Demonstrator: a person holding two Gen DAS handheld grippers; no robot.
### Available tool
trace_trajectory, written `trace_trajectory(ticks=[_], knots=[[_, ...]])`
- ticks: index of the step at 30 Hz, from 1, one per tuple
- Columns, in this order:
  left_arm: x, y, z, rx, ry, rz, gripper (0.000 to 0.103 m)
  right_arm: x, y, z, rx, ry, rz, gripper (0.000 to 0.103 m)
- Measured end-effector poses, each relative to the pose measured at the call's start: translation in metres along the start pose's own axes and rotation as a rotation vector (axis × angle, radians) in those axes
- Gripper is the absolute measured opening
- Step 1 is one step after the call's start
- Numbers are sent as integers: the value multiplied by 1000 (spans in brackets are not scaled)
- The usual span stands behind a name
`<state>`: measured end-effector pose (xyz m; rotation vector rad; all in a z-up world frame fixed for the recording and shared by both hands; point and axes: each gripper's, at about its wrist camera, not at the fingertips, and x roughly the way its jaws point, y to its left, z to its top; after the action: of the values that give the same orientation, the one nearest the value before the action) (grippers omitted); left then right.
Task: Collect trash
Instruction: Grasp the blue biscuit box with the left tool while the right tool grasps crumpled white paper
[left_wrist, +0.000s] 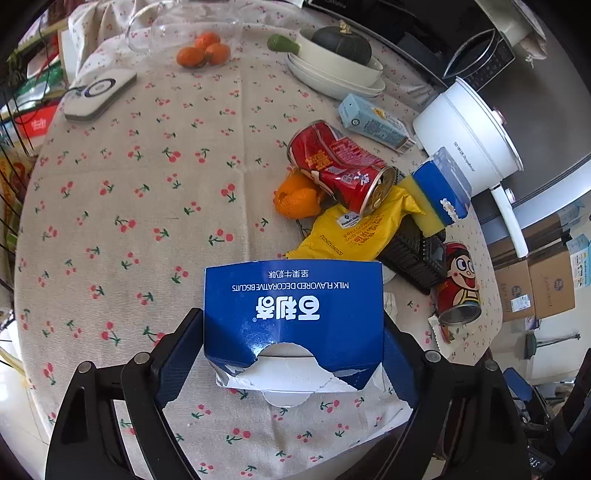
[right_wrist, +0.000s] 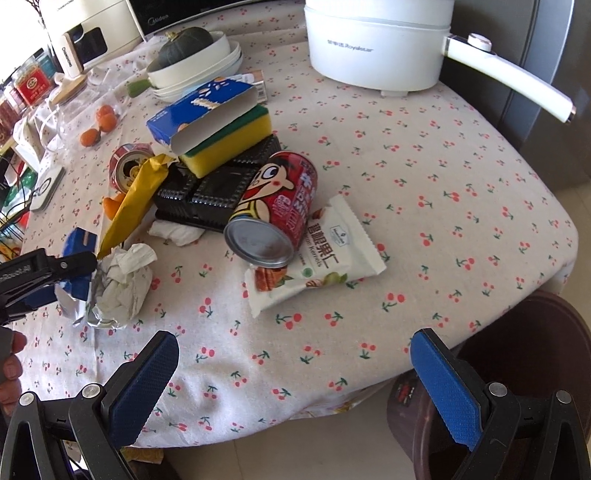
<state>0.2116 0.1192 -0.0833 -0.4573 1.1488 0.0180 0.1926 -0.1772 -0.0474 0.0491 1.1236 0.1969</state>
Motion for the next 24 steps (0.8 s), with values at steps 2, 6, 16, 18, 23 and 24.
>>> trace_trajectory(ticks=[2,6,16,18,23,24], knots=[[-13,-2,-3,36,-21,34,90,5,7,1,-7,9,4,103],[-28,8,-8,84,-44,91,90,18,25,3,-28,29,11,103],[-49,66,-25,95,-49,183,90,59,85,8,-89,70,37,103],[-50,72,-26,91,-48,189,90,67,97,8,-92,74,45,103],[-53,81,-30,90,-41,195,90,84,125,9,-123,71,49,103],[-53,82,-30,91,-40,193,90,86,128,9,-130,69,47,103]])
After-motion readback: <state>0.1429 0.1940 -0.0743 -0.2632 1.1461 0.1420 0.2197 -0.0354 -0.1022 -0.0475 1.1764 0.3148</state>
